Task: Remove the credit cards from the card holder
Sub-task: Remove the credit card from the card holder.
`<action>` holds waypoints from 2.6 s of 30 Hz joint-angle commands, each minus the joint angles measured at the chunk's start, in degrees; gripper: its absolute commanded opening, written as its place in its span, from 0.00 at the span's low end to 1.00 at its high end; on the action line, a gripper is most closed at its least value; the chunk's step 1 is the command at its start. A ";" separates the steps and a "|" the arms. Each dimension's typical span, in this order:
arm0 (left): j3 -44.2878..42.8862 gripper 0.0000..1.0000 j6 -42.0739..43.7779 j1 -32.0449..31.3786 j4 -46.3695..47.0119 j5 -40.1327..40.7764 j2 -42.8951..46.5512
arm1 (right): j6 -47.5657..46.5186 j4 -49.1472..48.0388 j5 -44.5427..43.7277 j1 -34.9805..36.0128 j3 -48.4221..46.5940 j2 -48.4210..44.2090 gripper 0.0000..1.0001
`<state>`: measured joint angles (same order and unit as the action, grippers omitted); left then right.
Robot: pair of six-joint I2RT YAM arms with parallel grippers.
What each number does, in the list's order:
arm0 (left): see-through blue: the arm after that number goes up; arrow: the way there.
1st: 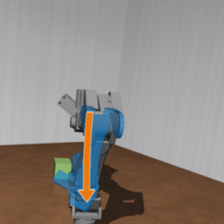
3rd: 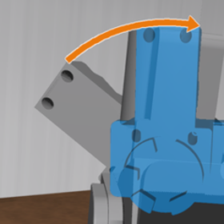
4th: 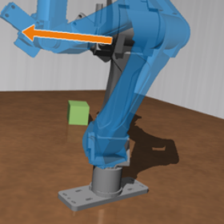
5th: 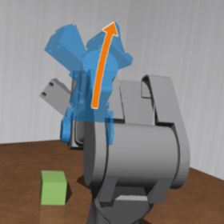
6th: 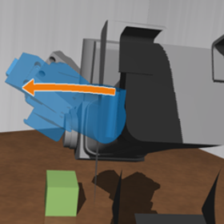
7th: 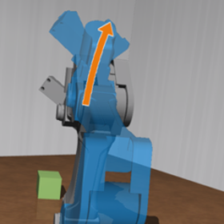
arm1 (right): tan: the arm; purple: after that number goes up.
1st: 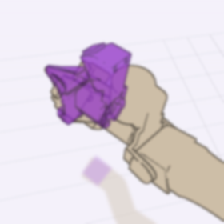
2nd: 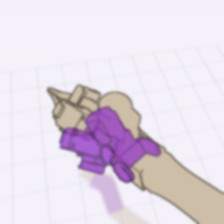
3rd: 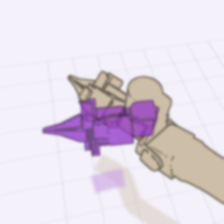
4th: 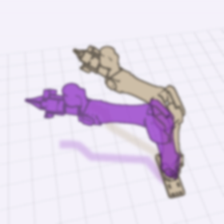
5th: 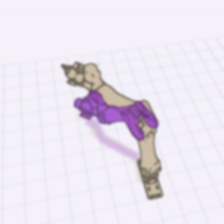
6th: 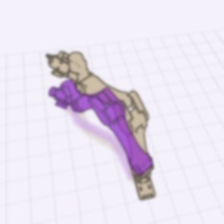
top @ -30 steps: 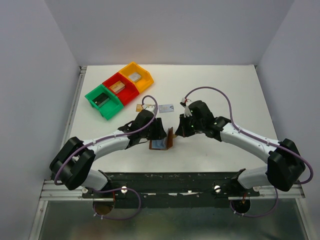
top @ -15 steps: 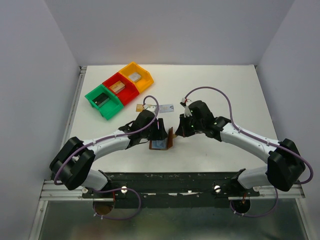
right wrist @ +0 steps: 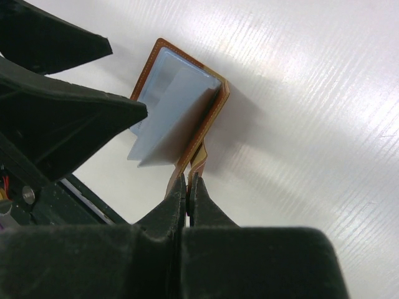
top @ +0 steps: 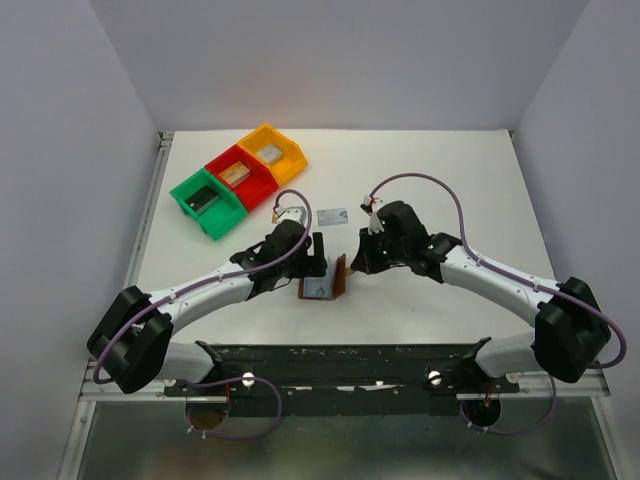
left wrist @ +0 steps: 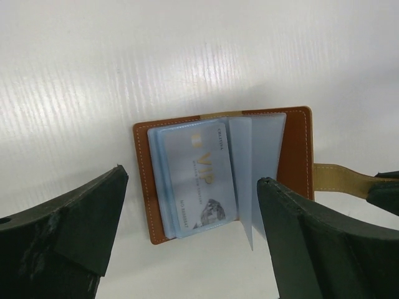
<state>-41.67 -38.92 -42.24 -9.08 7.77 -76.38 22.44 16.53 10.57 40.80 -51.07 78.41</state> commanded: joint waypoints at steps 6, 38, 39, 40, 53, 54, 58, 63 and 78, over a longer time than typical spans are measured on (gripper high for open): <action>0.63 0.97 1.47 -0.21 4.59 -1.08 0.80 | -0.73 -0.71 -1.16 -0.45 1.59 -0.54 0.00; 4.32 0.82 -3.01 -1.18 6.09 -0.12 2.47 | 2.96 -4.85 -4.15 -3.44 9.23 4.38 0.00; 4.32 0.80 -3.01 -1.18 6.53 -0.65 2.12 | 3.14 -5.11 -4.15 -3.53 9.49 4.56 0.00; 4.32 0.78 -3.01 -1.18 6.79 -1.00 1.94 | 3.23 -5.37 -4.06 -3.53 9.76 4.64 0.00; 3.00 0.75 -1.69 -1.18 7.41 -3.99 -3.24 | 3.05 -5.46 -3.45 -3.62 9.50 4.56 0.00; 3.00 0.75 -1.60 -1.27 7.41 -4.16 -3.60 | 3.05 -5.55 -3.36 -3.62 9.41 4.73 0.00; 2.74 0.75 -1.60 -1.18 8.11 -5.04 -4.83 | 2.97 -5.55 -3.10 -3.71 9.14 5.17 0.00; 2.73 0.75 -1.42 -1.18 8.55 -5.75 -5.71 | 3.05 -5.55 -2.83 -3.62 8.97 5.35 0.00; 2.30 0.74 -0.64 -1.53 12.42 -11.20 -8.08 | 3.23 -6.43 -1.69 -3.62 8.97 6.31 0.00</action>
<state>-38.09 -40.32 -43.27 1.54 0.23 -83.11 25.45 11.62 8.21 37.39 -41.52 83.88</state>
